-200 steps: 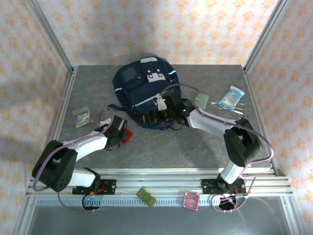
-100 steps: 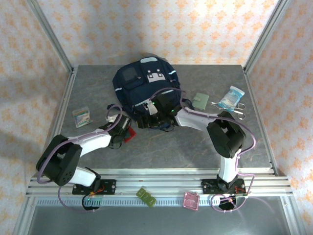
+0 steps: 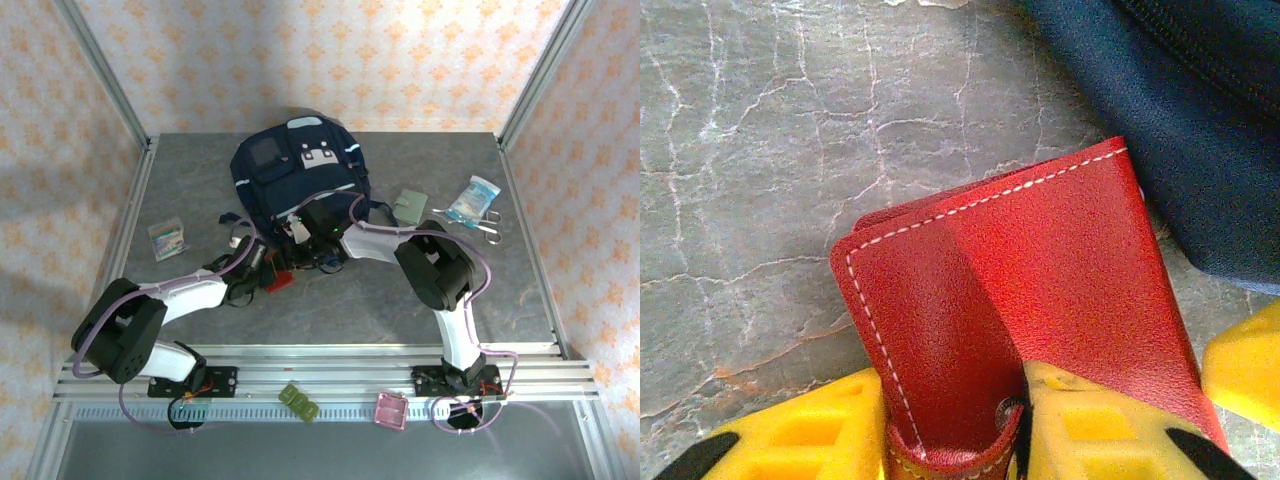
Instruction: Pack the student bag
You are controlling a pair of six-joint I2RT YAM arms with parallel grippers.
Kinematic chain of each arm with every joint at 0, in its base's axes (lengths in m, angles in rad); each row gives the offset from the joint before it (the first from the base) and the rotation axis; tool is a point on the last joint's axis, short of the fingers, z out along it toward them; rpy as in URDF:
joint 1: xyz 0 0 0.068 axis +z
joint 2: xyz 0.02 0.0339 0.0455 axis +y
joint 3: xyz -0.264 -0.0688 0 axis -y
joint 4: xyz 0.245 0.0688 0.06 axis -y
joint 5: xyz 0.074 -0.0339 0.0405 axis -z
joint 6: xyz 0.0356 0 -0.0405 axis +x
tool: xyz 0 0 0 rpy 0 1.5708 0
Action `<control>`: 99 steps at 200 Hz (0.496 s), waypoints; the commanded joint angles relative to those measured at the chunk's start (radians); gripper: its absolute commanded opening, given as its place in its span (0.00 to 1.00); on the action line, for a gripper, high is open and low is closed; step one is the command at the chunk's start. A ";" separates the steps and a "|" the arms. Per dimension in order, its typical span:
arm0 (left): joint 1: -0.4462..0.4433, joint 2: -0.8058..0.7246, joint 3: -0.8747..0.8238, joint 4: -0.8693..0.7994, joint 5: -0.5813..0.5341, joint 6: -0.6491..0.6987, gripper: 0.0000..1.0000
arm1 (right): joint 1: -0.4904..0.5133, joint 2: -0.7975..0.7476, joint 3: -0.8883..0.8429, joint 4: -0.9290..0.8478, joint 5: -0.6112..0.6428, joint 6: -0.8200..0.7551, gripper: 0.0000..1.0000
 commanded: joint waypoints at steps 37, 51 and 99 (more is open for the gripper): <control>-0.016 -0.005 -0.039 -0.140 0.036 0.003 0.29 | 0.002 0.029 0.009 -0.103 0.159 0.031 0.51; -0.016 -0.019 -0.041 -0.151 0.031 -0.002 0.29 | 0.002 0.001 -0.023 -0.104 0.184 0.039 0.51; -0.017 -0.052 -0.055 -0.189 0.036 -0.015 0.29 | 0.004 -0.073 -0.076 -0.103 0.194 0.059 0.50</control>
